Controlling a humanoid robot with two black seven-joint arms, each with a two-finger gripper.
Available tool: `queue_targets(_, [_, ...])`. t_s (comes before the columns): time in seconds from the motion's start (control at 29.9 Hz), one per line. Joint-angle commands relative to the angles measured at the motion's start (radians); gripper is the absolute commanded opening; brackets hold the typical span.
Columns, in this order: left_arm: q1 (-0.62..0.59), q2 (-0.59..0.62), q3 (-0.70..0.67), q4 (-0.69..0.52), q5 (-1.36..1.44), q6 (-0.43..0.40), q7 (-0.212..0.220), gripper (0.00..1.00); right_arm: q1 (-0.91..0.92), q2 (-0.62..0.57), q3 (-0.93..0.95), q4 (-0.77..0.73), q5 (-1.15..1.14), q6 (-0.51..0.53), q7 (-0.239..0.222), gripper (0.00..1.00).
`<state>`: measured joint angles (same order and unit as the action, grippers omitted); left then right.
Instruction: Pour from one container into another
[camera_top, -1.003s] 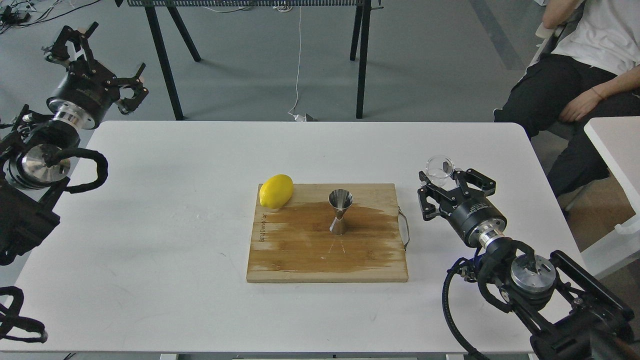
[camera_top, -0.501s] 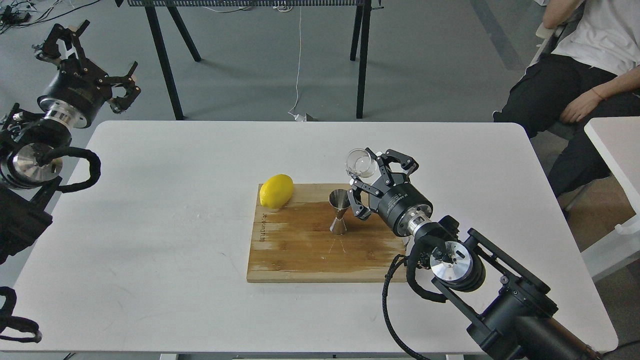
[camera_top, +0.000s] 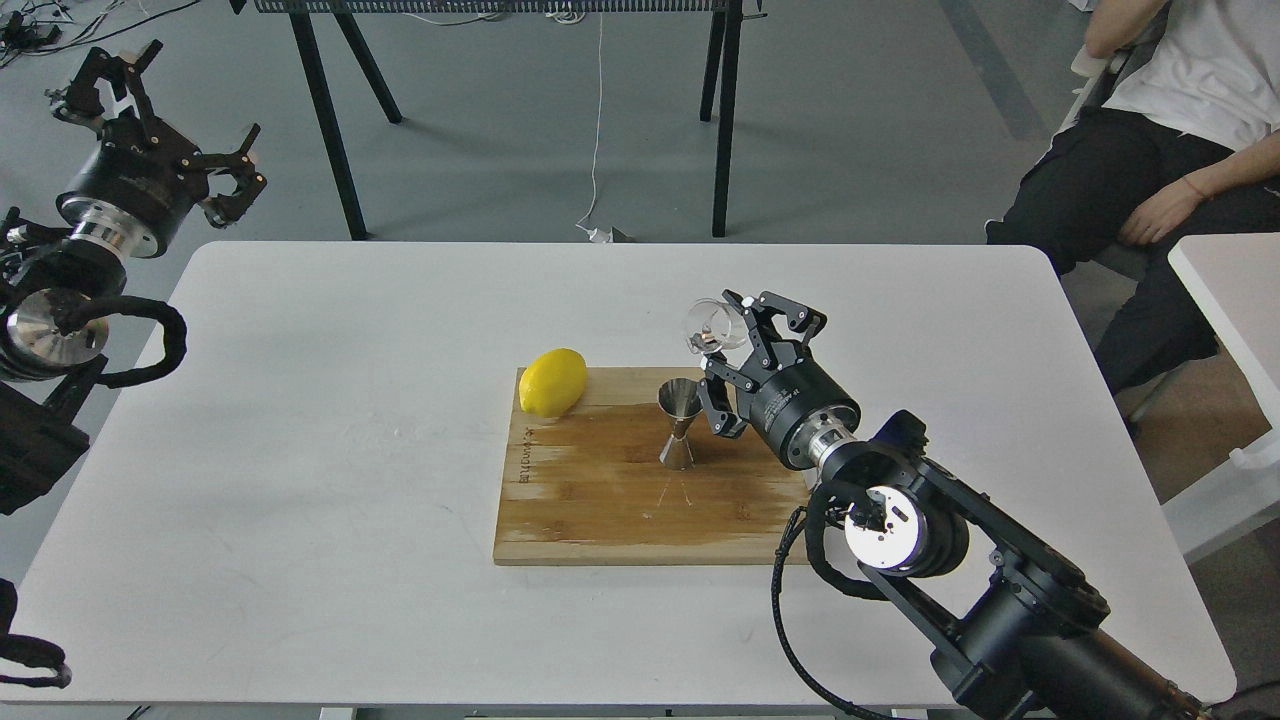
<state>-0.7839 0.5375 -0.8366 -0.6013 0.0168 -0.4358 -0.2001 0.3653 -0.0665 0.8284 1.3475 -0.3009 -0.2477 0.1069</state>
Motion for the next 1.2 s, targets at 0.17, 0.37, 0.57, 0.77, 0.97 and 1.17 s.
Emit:
queue_targets(0.17, [-0.001,-0.001,0.001,0.0,0.0,0.0,0.001,1.0,0.014,-0.001,-0.046,0.002,-0.08,-0.008,-0.001,0.28])
queue_targets(0.37, [-0.001,-0.001,0.001,0.0,0.0,0.002,0.001,1.0,0.024,-0.003,-0.075,0.001,-0.139,-0.064,0.0,0.28])
queue_targets(0.57, [-0.001,-0.001,0.001,0.0,0.0,0.002,0.001,1.0,0.027,-0.004,-0.084,0.002,-0.185,-0.078,0.0,0.28])
queue_targets(0.77, [-0.001,-0.001,0.001,0.0,0.0,0.002,0.001,1.0,0.049,-0.015,-0.116,0.002,-0.22,-0.078,0.0,0.28])
queue_targets(0.97, [-0.001,-0.001,-0.001,0.0,0.0,0.002,0.001,1.0,0.066,-0.026,-0.141,0.001,-0.284,-0.078,0.0,0.28])
queue_targets(1.17, [0.0,-0.001,0.001,0.0,0.0,0.002,0.001,1.0,0.076,-0.05,-0.163,0.001,-0.323,-0.078,0.002,0.28])
